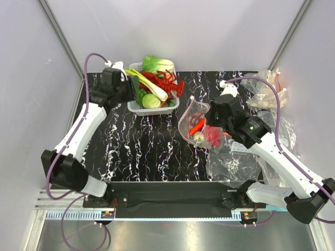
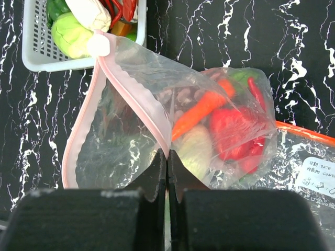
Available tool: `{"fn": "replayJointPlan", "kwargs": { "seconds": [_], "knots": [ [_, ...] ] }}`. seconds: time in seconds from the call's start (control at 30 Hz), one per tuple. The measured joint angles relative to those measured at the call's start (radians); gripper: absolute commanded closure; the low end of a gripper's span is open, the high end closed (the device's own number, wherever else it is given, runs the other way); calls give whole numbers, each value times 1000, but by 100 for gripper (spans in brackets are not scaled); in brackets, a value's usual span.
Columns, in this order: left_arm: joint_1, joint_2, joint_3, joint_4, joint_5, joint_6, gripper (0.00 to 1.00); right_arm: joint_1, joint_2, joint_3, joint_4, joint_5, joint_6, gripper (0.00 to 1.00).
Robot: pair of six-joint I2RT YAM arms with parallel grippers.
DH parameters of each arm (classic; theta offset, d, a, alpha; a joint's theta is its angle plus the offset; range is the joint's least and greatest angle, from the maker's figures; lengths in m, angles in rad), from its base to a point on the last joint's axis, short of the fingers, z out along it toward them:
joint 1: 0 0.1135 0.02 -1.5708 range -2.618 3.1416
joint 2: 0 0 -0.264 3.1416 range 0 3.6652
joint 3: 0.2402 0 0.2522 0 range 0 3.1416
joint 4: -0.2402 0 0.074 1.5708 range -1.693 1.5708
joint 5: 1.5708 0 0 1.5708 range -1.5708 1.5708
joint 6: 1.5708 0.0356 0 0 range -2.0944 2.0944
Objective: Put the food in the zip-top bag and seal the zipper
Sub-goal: Pick up the fake vegetable from the bin, then place the fake vegetable in the zipper food storage bag.
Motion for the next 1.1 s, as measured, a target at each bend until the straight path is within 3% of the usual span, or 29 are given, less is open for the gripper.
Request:
{"fn": "replayJointPlan", "kwargs": {
  "seconds": [0.27,0.53,0.8,0.9,1.03,1.1],
  "knots": [
    [-304,-241,-144,23,186,-11,73,0,6,-26,29,-19,1,100],
    [-346,-440,-218,54,297,-3,73,0,24,-32,55,-54,5,100],
    [-444,-344,-248,39,382,20,73,0,35,-34,79,-72,8,100],
    [-475,-288,-247,29,382,26,67,0,35,-34,84,-78,9,100],
    [-514,-192,-216,0,346,32,65,0,35,-34,86,-80,9,100],
    [-528,-129,-175,-7,315,32,59,0,35,-34,88,-87,9,100]
  ]
}}
